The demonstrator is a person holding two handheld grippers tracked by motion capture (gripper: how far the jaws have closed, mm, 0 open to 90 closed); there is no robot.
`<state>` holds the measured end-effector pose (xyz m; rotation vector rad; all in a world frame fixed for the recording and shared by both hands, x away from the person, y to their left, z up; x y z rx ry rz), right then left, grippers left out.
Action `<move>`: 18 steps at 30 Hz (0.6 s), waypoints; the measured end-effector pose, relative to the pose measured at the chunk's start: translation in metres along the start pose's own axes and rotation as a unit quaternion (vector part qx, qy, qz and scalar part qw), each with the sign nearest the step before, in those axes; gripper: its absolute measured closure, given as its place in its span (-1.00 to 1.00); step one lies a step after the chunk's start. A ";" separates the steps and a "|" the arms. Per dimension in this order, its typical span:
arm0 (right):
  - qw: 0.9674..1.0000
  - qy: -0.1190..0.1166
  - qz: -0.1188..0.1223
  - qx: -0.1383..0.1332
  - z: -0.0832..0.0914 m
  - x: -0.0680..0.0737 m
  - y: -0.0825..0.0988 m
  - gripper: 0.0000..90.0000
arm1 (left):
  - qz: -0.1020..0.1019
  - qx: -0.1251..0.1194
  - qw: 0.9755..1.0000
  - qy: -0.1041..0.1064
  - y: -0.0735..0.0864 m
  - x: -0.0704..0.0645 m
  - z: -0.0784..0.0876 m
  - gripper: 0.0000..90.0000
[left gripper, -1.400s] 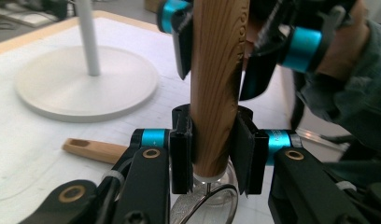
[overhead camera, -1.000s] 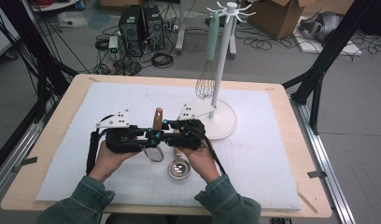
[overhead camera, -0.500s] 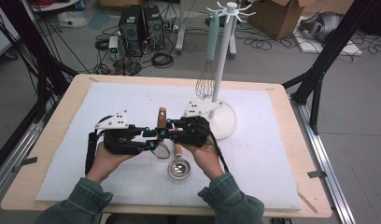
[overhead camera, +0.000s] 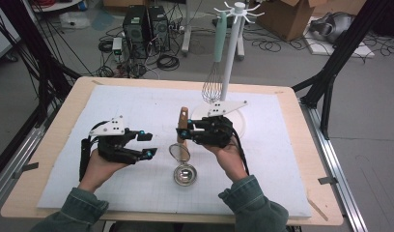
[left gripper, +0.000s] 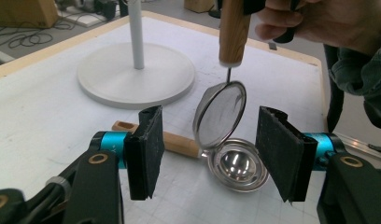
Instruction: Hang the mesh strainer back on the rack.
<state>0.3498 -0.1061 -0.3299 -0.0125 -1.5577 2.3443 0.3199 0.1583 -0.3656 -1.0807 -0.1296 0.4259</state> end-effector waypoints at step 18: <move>0.999 0.015 0.015 0.026 0.056 -0.020 -0.027 0.61 | 0.014 -0.009 0.999 -0.042 0.016 0.008 0.026 -0.26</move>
Point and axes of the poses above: each handheld gripper's, and its own axes: z roughly backward along the jaws, y roughly out of its underside, x roughly to its left, the point moved 3 cm from there along -z, roughly forward along the jaws, and after that the axes turned 7 degrees about x, right-handed, at the moved point
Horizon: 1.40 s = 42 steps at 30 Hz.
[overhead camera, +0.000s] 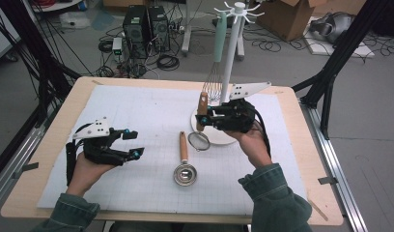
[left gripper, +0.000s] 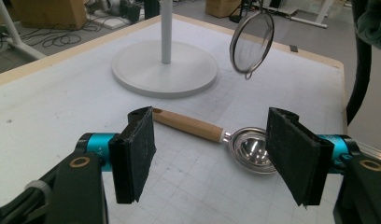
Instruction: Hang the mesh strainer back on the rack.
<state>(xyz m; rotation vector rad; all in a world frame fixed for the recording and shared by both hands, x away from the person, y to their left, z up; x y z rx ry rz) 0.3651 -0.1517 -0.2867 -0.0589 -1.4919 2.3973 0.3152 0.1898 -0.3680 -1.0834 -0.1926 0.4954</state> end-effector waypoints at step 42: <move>0.999 0.043 -0.007 -0.018 0.078 -0.041 -0.080 0.61 | 0.021 0.023 0.998 -0.049 0.014 0.020 0.009 -0.65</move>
Point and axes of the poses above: each handheld gripper's, and its own axes: z roughly backward along the jaws, y roughly out of its underside, x roughly to its left, the point moved 3 cm from there along -z, roughly forward along the jaws, and after that the axes turned 7 degrees about x, right-handed, at the moved point
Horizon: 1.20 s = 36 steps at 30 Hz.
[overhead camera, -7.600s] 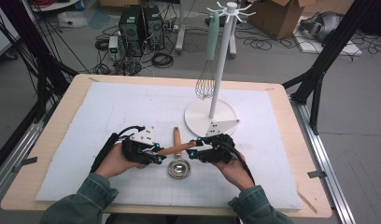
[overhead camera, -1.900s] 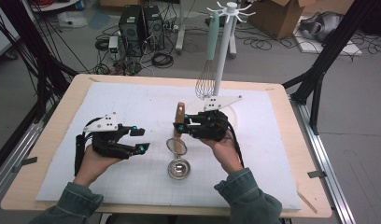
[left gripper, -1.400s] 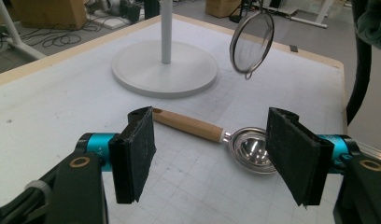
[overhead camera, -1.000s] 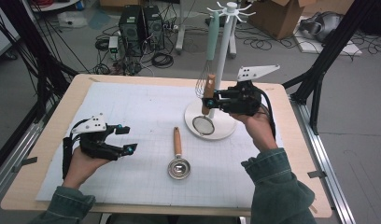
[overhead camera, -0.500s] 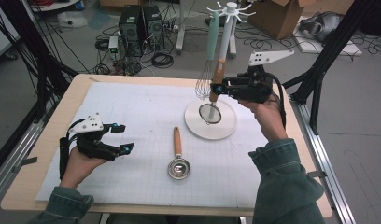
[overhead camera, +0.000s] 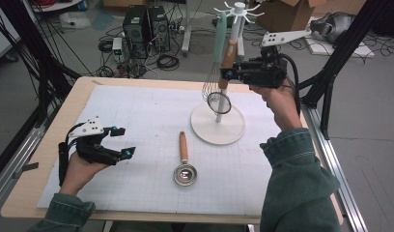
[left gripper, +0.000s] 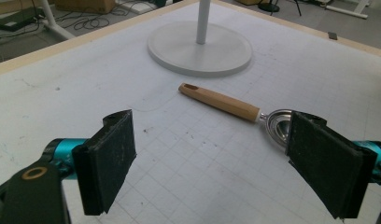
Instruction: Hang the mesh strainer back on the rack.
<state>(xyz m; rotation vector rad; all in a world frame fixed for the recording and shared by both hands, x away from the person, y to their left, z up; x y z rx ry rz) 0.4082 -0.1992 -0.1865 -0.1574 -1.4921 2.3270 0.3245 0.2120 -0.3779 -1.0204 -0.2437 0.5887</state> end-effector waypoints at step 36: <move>0.999 0.024 -0.037 0.018 0.005 -0.036 -0.033 0.60 | 0.007 -0.010 1.000 -0.026 0.000 0.004 0.008 -0.90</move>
Point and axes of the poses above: each handheld gripper's, and its own axes: z roughly backward along the jaws, y roughly out of its underside, x roughly to its left, the point moved 3 cm from there along -z, roughly forward along the jaws, and after that the axes turned 7 degrees about x, right-handed, at the moved point
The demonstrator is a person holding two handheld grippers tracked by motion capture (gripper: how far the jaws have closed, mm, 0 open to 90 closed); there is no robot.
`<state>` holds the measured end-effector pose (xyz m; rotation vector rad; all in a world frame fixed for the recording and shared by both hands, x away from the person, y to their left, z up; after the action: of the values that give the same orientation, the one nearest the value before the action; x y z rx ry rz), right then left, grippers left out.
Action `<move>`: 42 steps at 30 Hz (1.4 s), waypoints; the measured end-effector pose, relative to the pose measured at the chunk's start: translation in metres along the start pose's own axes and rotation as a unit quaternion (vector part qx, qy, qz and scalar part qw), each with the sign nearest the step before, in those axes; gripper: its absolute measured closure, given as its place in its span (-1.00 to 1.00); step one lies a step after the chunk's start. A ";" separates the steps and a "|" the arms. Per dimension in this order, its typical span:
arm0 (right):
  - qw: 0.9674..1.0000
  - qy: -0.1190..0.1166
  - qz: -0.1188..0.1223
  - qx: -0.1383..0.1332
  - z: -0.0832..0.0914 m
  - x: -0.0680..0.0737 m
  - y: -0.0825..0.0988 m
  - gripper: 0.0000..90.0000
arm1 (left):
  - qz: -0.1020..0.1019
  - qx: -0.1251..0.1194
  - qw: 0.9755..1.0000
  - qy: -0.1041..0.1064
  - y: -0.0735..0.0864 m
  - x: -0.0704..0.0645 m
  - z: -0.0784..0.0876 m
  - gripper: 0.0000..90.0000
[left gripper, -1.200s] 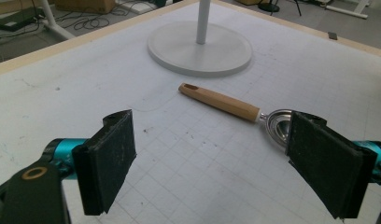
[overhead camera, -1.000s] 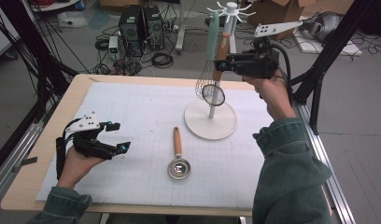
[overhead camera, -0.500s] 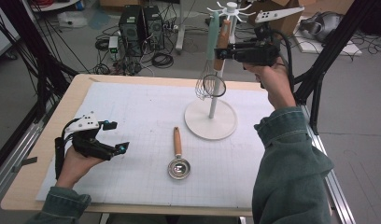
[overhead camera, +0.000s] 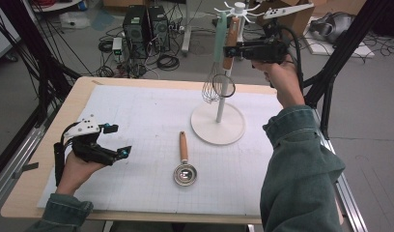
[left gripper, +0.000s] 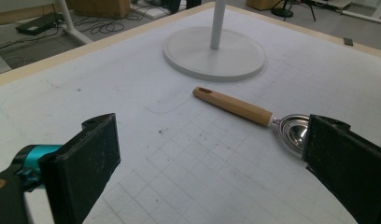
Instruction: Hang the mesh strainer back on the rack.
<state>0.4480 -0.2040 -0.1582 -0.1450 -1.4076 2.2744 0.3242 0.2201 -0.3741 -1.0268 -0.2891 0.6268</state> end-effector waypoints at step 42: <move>0.999 0.037 -0.015 -0.026 0.022 -0.014 0.030 0.58 | 0.002 0.005 1.000 0.002 0.002 0.004 0.001 -0.90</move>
<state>0.4433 -0.2392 -0.1754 -0.2215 -1.4215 2.1863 0.3262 0.2242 -0.3761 -1.0198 -0.2799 0.6286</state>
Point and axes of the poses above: each handheld gripper's, and its own axes: z roughly backward along the jaws, y roughly out of its underside, x roughly to its left, the point moved 3 cm from there along -z, roughly forward along the jaws, and after that the axes turned 7 degrees about x, right-handed, at the moved point
